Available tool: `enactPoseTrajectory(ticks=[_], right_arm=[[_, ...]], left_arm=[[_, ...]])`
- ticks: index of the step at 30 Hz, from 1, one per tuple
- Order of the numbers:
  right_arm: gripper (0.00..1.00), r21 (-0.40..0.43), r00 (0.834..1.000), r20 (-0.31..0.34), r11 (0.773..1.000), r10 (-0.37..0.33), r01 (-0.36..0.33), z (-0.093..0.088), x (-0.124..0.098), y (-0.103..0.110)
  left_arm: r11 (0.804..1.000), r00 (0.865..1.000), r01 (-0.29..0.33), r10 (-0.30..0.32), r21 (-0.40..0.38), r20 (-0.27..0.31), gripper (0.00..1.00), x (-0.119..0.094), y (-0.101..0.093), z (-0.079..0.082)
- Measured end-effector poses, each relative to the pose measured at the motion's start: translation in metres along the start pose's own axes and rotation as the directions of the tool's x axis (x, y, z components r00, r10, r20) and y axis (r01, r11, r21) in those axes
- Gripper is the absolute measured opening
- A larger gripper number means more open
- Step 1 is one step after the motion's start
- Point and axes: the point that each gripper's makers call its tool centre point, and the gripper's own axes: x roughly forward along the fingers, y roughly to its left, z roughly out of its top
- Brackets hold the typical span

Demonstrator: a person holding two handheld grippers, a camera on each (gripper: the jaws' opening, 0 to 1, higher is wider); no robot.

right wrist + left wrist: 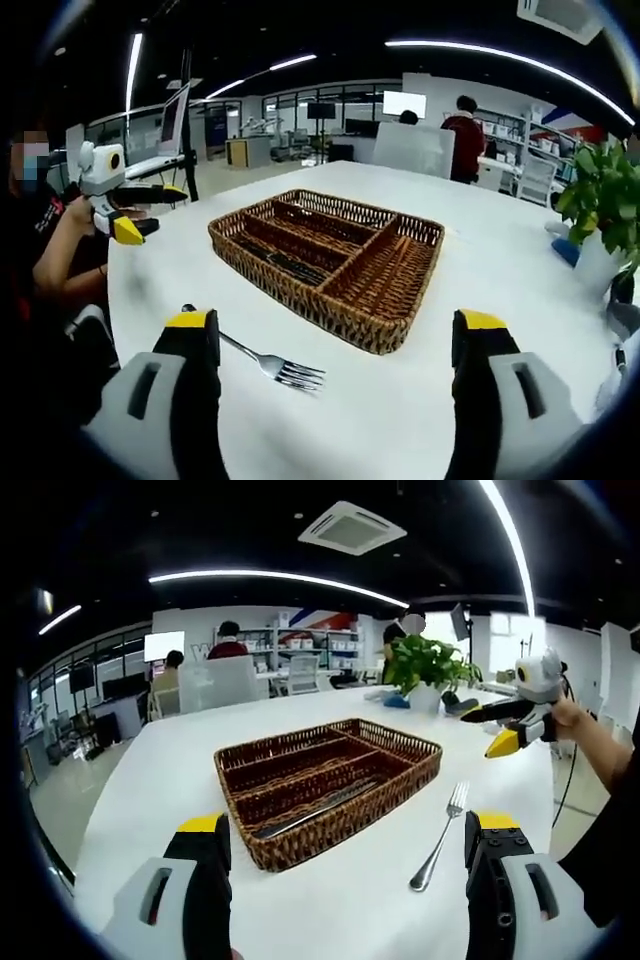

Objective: Arrange the knives, forks, and spoons in their matching storage slots by inserting each utensil handle-first until every utensil is classified and aligned in the correct compartment

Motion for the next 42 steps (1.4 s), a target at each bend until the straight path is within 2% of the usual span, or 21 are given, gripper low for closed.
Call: enactPoseTrajectory(ticks=[9, 18, 24, 34, 38, 42], right_arm=[[1.00, -0.001, 1.000, 0.002, 1.000, 0.007, -0.007, 0.002, 0.001, 0.005], [1.00, -0.021, 1.000, -0.009, 1.000, 0.011, -0.011, 0.001, 0.001, 0.004], [0.99, -0.008, 0.999, -0.028, 1.000, 0.026, -0.026, -0.012, 0.003, 0.007], [0.81, 0.036, 0.995, -0.069, 0.997, 0.068, -0.066, -0.042, 0.012, 0.015], [0.67, 0.077, 0.995, -0.049, 0.993, 0.092, -0.088, -0.054, 0.017, 0.018], [0.59, 0.112, 0.994, -0.054, 0.990, 0.098, -0.091, -0.070, 0.023, 0.021]], left_arm=[[1.000, 1.000, 0.006, -0.006, -0.007, 0.020, 1.00, 0.001, -0.003, 0.005], [1.000, 1.000, 0.026, -0.026, 0.007, 0.014, 1.00, 0.003, -0.010, 0.004], [0.999, 0.999, 0.044, -0.044, 0.021, 0.007, 1.00, 0.007, -0.016, 0.000], [0.997, 0.997, 0.070, -0.071, 0.028, 0.011, 1.00, 0.012, -0.024, -0.005], [0.996, 0.996, 0.082, -0.083, 0.030, 0.017, 1.00, 0.013, -0.027, -0.006], [0.995, 0.996, 0.094, -0.094, 0.033, 0.008, 1.00, 0.015, -0.030, -0.010]])
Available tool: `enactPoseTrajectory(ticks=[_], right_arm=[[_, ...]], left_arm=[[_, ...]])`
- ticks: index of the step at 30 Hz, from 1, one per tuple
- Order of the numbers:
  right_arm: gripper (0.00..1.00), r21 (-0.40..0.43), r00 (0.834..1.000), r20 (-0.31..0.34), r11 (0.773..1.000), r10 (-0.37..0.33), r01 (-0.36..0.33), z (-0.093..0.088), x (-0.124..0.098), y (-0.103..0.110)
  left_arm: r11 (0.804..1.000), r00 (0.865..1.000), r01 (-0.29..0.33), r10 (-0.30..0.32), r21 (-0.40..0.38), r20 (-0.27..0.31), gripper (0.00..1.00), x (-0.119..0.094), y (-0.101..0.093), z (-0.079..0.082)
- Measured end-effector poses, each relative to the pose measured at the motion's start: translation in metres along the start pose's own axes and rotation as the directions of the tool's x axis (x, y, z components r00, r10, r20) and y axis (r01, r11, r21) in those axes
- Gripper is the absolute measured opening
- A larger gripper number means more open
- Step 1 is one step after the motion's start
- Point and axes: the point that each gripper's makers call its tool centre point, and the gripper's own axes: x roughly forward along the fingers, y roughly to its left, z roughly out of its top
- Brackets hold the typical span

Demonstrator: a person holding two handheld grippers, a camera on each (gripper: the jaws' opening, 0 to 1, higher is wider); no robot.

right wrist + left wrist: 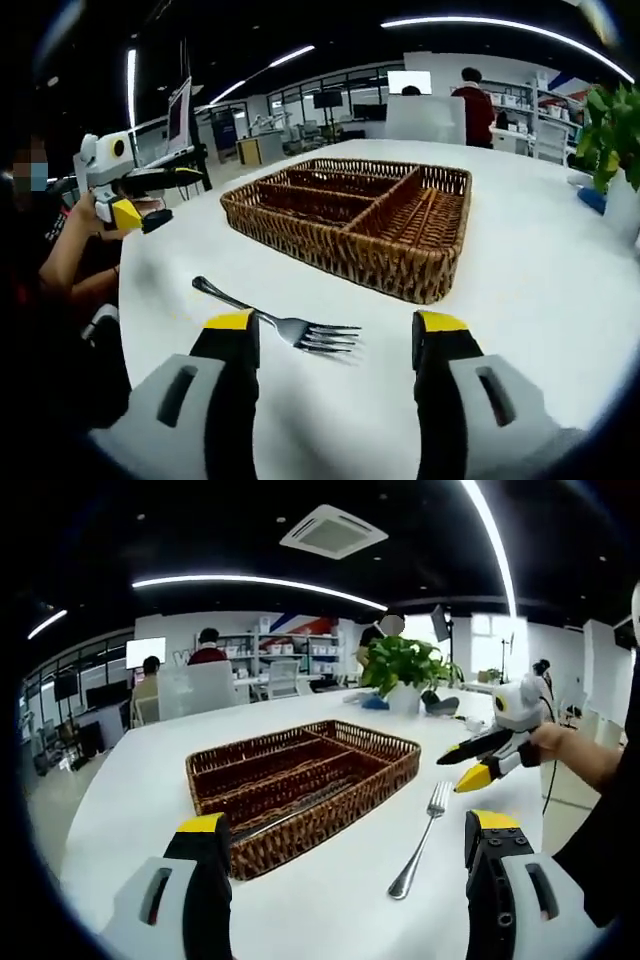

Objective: Arrange the knives, forks, and spoons in their matching storage slots by inserting each utensil handle-first until every utensil is classified and aligned in the correct compartment

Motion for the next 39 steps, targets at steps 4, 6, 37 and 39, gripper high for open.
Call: enactPoseTrajectory(ticks=[4, 6, 37, 39], right_arm=[[0.48, 0.039, 0.999, 0.045, 0.999, 0.000, -0.002, -0.001, 0.005, 0.000], [0.43, 0.059, 0.999, 0.046, 0.998, 0.001, -0.004, -0.004, 0.010, -0.001], [0.06, 0.175, 0.992, 0.124, 0.983, 0.031, -0.052, 0.011, 0.008, 0.006], [0.06, 0.168, 0.991, 0.126, 0.984, 0.035, -0.056, 0.014, 0.007, 0.008]], left_arm=[[1.000, 1.000, 0.008, -0.008, 0.003, -0.004, 0.99, 0.001, -0.002, -0.002], [1.000, 1.000, 0.014, -0.014, 0.008, -0.004, 0.99, 0.003, -0.004, -0.003], [0.955, 0.955, 0.274, -0.257, 0.113, -0.145, 0.75, 0.047, -0.062, -0.035], [0.938, 0.939, 0.313, -0.283, 0.147, -0.195, 0.68, 0.055, -0.070, -0.041]])
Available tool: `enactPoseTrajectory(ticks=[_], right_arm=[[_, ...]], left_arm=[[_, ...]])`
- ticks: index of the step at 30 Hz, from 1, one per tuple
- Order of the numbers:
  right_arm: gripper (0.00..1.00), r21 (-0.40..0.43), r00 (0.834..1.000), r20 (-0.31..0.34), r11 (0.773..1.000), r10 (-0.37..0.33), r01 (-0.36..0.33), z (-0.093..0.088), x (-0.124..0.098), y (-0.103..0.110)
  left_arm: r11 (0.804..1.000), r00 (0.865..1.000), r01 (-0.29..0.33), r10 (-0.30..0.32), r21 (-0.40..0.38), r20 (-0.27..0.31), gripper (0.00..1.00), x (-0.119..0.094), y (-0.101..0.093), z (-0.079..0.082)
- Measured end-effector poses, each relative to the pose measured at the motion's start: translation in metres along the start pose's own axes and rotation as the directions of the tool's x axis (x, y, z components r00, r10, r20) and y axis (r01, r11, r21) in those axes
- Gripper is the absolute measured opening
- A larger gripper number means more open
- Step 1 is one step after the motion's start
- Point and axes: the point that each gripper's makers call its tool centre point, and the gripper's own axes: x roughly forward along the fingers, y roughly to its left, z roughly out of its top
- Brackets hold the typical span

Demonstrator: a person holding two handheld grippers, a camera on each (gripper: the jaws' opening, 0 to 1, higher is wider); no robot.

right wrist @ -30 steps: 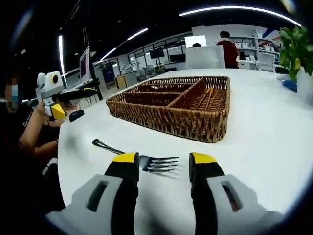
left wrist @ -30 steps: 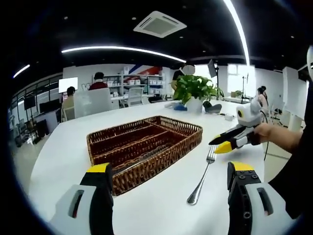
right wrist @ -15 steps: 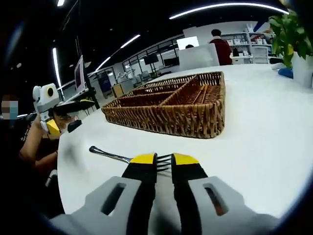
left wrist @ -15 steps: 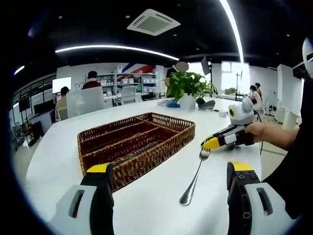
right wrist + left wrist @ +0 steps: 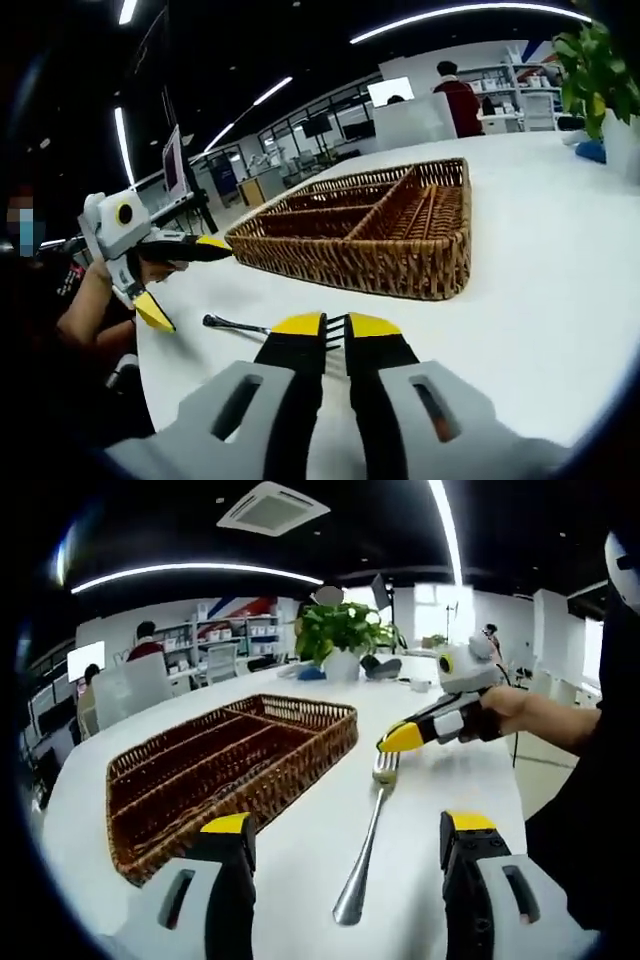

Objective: Arrange the knives, forks, and spoons in their matching storage slots by inserting each utensil handle-first until every utensil is classified and aligned in the correct compartment

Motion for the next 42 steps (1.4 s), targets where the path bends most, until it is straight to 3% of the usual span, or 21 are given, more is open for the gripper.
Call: enactPoseTrajectory(ticks=[8, 11, 31, 42], right_arm=[[0.05, -0.013, 1.000, 0.018, 1.000, 0.011, -0.010, 0.011, -0.004, 0.006], [0.05, -0.018, 1.000, 0.020, 1.000, 0.012, -0.012, 0.013, -0.005, 0.007], [0.04, -0.034, 0.999, 0.036, 0.999, 0.015, -0.014, 0.022, -0.011, 0.013], [0.04, -0.027, 0.999, 0.030, 1.000, 0.014, -0.013, 0.022, -0.013, 0.014]], left_arm=[[0.994, 0.994, 0.046, -0.036, 0.096, -0.102, 0.43, 0.029, -0.010, -0.005], [0.993, 0.994, 0.049, -0.038, 0.105, -0.106, 0.36, 0.035, -0.012, -0.004], [0.987, 0.989, 0.071, -0.051, 0.142, -0.141, 0.14, 0.052, -0.022, -0.003], [0.975, 0.986, 0.050, -0.013, 0.215, -0.168, 0.06, 0.054, -0.019, -0.007]])
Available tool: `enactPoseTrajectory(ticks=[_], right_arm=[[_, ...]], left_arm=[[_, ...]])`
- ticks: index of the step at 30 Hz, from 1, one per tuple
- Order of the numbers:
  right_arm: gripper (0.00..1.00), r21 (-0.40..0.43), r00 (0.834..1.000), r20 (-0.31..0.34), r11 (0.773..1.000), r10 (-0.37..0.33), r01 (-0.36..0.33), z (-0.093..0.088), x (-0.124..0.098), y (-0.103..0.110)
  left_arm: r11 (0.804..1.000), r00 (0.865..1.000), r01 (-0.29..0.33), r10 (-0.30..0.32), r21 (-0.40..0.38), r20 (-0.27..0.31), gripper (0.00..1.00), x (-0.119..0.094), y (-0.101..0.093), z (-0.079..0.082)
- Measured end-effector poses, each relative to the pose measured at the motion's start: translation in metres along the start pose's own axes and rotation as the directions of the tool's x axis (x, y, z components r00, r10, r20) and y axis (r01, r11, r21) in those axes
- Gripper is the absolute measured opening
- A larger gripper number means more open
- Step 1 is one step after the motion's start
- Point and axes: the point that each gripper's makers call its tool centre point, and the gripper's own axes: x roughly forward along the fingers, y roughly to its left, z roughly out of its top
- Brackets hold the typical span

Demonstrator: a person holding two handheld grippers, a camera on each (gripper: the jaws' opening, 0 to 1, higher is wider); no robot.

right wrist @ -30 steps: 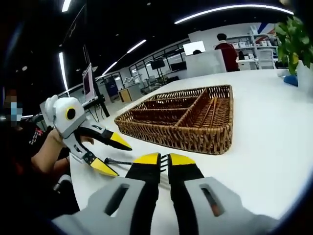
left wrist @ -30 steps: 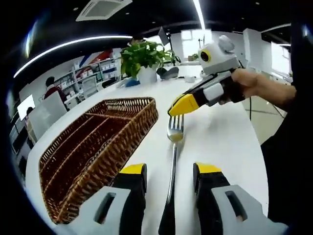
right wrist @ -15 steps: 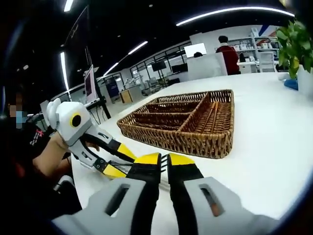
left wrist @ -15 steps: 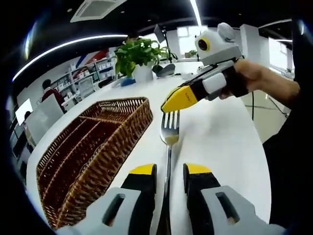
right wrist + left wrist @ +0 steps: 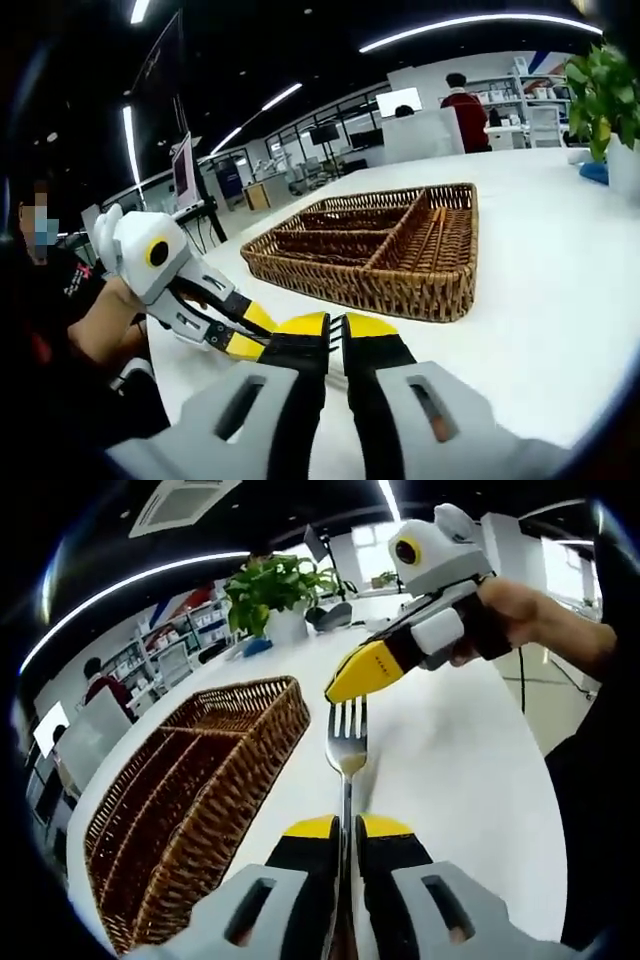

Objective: Arrange the knives, forks, and spoons in their matching storage slots by inserting each utensil handle-first until every utensil is classified and aligned in the correct compartment

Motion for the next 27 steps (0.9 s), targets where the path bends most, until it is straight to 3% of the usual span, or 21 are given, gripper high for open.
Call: enactPoseTrajectory(ticks=[5, 15, 20, 22, 27], right_arm=[[0.04, 0.005, 1.000, -0.007, 1.000, -0.002, 0.002, 0.000, -0.001, 0.000], [0.04, -0.016, 1.000, -0.015, 1.000, 0.007, -0.008, 0.001, -0.001, 0.003], [0.05, -0.028, 1.000, -0.007, 1.000, 0.013, -0.013, 0.006, 0.000, 0.008], [0.06, -0.041, 1.000, -0.003, 0.999, 0.012, -0.012, 0.009, 0.000, 0.011], [0.13, -0.060, 1.000, 0.009, 0.998, 0.011, -0.011, 0.015, -0.001, 0.013]], left_arm=[[0.998, 1.000, -0.016, 0.017, 0.057, -0.016, 0.03, 0.000, 0.001, 0.000], [0.997, 0.999, -0.012, 0.015, 0.079, -0.042, 0.03, -0.005, 0.003, 0.001], [0.998, 0.999, 0.004, 0.000, 0.068, -0.053, 0.03, -0.012, 0.005, 0.003], [0.999, 0.997, 0.040, -0.040, 0.011, -0.060, 0.03, -0.015, 0.002, 0.001], [0.997, 0.995, 0.070, -0.071, -0.017, -0.076, 0.03, -0.022, 0.003, 0.001]])
